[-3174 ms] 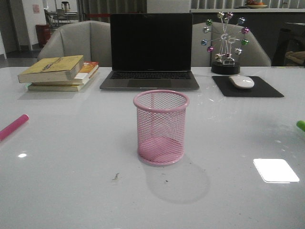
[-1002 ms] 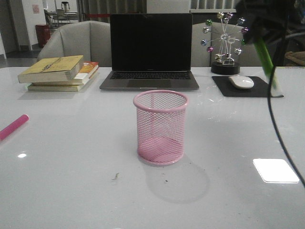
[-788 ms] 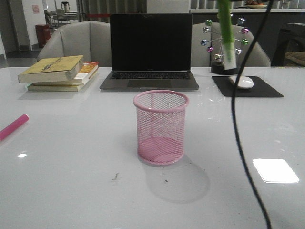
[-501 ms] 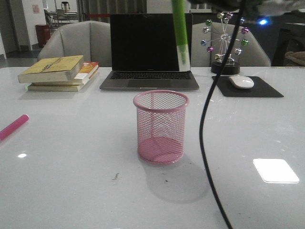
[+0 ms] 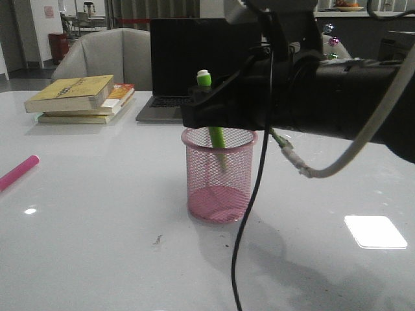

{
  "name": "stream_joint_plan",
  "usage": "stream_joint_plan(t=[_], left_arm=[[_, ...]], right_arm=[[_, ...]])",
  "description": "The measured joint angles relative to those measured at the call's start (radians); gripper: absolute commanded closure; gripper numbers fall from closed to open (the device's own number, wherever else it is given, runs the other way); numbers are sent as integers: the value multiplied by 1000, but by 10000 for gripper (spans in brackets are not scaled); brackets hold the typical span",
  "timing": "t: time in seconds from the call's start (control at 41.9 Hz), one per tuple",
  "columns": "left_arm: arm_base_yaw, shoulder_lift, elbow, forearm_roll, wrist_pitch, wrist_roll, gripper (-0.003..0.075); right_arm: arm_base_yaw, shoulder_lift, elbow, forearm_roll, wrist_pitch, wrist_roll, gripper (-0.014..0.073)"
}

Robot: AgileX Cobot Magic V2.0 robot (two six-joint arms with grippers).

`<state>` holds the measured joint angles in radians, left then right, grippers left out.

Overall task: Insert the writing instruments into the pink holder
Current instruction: 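Lift the green marker and lower it into the pink mesh holder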

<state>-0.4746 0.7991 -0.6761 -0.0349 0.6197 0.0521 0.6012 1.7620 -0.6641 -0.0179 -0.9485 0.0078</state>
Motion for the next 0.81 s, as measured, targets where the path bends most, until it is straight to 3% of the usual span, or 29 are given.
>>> stream_joint_plan(t=[0.072, 0.263, 0.382, 0.811], left_arm=[[0, 0, 0, 0, 0, 0, 158], [0, 0, 0, 0, 0, 0, 158], [0, 0, 0, 0, 0, 0, 158], [0, 0, 0, 0, 0, 0, 158]], right_arm=[[0, 5, 0, 0, -2, 15, 117], [0, -23, 0, -2, 9, 27, 116], [0, -132, 0, -2, 133, 27, 116], [0, -770, 0, -33, 1116, 32, 116]])
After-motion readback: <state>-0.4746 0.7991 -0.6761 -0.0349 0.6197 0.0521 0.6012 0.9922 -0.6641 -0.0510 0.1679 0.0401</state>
